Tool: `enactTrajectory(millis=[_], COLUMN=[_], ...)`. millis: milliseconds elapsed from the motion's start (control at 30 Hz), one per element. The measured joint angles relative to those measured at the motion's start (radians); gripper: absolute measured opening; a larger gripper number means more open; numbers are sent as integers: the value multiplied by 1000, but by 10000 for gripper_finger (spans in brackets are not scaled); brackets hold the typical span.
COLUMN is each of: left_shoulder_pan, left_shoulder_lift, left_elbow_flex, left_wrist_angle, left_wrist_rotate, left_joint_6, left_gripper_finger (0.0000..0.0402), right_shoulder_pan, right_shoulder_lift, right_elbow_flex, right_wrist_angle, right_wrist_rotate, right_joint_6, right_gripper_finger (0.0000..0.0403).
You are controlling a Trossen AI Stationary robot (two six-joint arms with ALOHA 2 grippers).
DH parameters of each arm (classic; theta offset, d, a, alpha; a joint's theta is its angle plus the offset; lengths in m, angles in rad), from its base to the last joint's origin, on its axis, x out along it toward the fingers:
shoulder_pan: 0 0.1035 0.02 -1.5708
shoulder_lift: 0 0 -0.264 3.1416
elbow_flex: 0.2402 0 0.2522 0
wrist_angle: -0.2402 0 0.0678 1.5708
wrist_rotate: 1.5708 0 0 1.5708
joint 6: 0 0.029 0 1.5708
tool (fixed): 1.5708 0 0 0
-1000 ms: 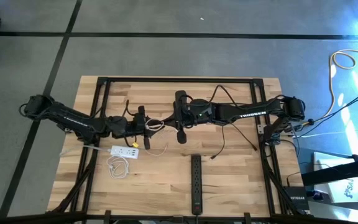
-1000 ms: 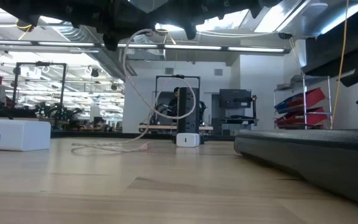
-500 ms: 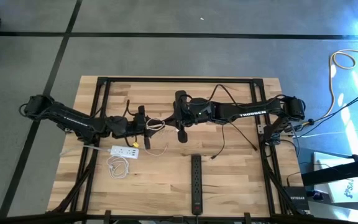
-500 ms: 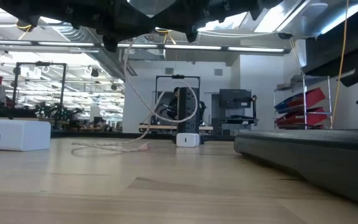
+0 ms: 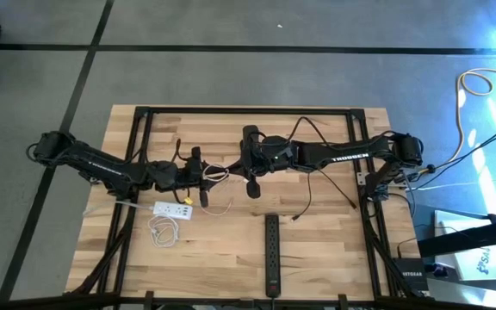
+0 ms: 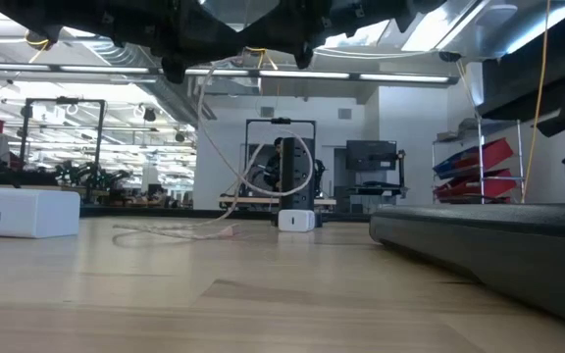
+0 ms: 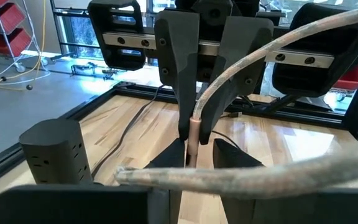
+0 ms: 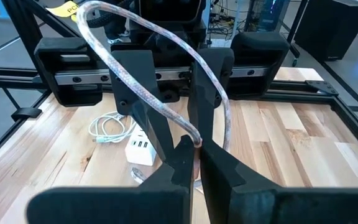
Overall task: Insert USB
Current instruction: Insert the pink USB cable into the white USB adapter
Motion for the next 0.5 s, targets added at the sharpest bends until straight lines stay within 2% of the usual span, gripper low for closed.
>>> enactTrajectory(millis=[267,500], left_shoulder_pan=[0,0], left_shoulder_lift=[0,0], left_elbow_flex=[0,0], left_wrist_angle=[-1,-2], left_wrist_rotate=[-8,-10], left_joint_6=[8,10], left_gripper_finger=[68,32], right_shoulder_pan=[0,0], right_shoulder_lift=[0,0], right_elbow_flex=[0,0], right_wrist_angle=[-10,-10], right_wrist_rotate=[0,0], right_joint_6=[0,0], right_gripper_finger=[1,1])
